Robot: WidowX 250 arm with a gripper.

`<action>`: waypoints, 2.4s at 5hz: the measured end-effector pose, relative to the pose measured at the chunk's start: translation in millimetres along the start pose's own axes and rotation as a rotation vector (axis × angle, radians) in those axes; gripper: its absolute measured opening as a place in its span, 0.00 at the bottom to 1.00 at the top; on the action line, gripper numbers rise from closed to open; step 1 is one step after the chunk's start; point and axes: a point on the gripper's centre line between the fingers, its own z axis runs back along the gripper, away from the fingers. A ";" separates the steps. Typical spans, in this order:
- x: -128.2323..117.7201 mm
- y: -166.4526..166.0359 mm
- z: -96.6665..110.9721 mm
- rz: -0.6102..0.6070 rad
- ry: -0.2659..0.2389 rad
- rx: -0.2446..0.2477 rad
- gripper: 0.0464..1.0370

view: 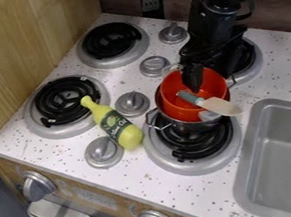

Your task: Removed the red cooking pot from the cooking gas

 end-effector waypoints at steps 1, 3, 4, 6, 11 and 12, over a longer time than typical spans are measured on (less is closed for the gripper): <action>1.3 5.0 -10.4 0.005 0.014 -0.010 0.96; 2.8 7.3 -9.6 0.002 0.016 0.004 0.96; 4.9 7.0 -4.2 0.024 0.010 0.019 0.90; 2.3 1.9 -5.3 0.031 0.023 -0.013 0.49; -2.3 -1.8 -11.5 0.039 0.051 -0.017 0.06; -1.9 -1.1 -10.9 0.040 0.050 -0.010 0.01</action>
